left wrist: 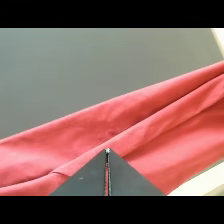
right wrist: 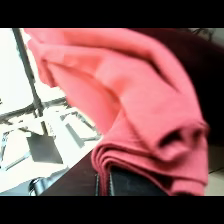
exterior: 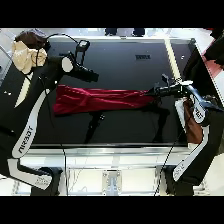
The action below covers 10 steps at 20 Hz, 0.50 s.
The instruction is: Fold the shirts.
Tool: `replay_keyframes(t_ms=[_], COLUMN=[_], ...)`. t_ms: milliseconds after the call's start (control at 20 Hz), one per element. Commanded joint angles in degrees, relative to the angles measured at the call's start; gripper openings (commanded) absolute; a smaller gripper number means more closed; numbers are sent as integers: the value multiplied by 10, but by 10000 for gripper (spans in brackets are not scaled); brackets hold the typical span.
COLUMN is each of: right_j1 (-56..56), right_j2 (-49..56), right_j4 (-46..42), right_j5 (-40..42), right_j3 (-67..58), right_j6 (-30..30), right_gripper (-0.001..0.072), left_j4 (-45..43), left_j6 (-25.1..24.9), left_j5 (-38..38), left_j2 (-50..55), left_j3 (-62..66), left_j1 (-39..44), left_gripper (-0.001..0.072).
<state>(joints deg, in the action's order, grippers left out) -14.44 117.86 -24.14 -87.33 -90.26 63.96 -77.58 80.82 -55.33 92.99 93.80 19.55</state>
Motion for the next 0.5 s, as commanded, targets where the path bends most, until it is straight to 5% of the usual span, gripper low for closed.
replay_keyframes(t_ms=[0, 250, 450], right_j1=[7, 14, 61], right_j2=[-29, -118, -150], right_j4=[28, 20, -31], right_j5=[-28, -28, -32], right_j3=[0, -20, -95], right_j6=[0, 46, 96], right_gripper=[17, 17, 16], left_j4=[23, 151, 170], left_j6=[0, -3, -27], left_j5=[-12, -37, -38], left_j2=[43, 141, 172], left_j3=[-1, -1, 0], left_j1=[3, 16, 40], left_gripper=[11, 12, 12])
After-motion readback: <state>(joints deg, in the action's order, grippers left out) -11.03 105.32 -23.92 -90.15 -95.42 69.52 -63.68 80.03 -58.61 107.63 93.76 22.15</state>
